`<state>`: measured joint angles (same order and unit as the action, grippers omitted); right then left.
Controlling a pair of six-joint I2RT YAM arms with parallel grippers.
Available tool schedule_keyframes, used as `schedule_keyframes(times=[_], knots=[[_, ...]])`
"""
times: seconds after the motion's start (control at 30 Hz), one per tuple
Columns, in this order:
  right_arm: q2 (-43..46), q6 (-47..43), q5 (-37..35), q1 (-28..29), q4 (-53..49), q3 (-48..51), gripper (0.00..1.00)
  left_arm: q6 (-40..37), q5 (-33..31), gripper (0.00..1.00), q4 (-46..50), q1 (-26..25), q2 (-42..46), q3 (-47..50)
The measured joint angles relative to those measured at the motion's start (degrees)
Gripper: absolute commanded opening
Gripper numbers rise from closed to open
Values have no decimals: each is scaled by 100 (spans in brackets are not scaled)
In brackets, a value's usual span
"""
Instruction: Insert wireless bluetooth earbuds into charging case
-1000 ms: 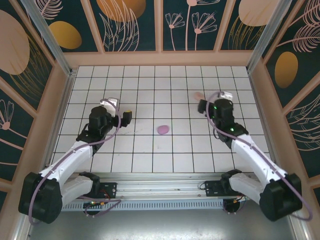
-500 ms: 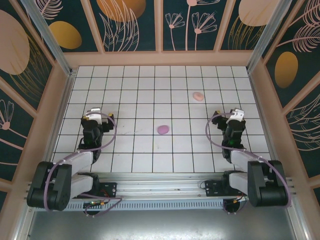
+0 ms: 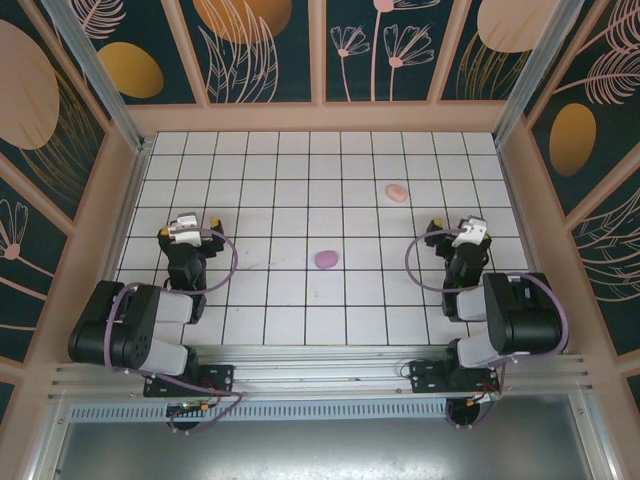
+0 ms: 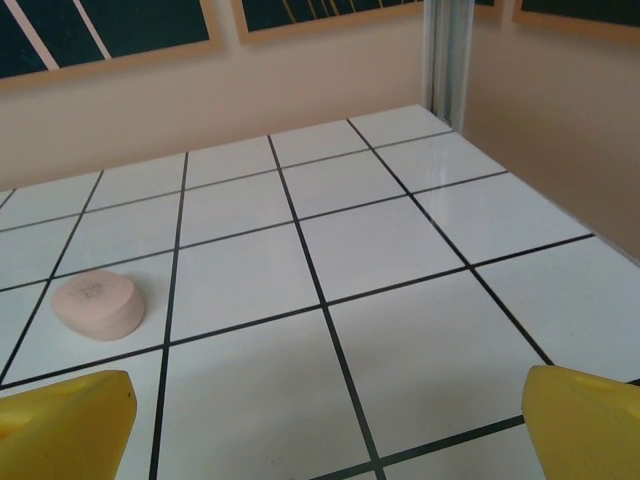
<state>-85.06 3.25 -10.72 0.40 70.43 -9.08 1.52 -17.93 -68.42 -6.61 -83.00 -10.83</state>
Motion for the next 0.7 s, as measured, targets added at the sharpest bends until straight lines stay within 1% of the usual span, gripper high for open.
schedule_keyframes(times=[0.07, 0.13, 0.2, 0.7], knots=[[-258, 2, 39, -9, 35, -144, 99, 17, 118, 99, -87, 118, -61, -31], [-308, 0, 74, -26, 26, -192, 99, 46, 249, 98, -332, 260, -262, -63], [-308, 2, 81, -48, 52, -205, 99, 70, 328, 99, -326, 358, -385, -96], [-308, 0, 144, -59, 57, -210, 99, 111, 546, 99, -448, 374, -407, -96]])
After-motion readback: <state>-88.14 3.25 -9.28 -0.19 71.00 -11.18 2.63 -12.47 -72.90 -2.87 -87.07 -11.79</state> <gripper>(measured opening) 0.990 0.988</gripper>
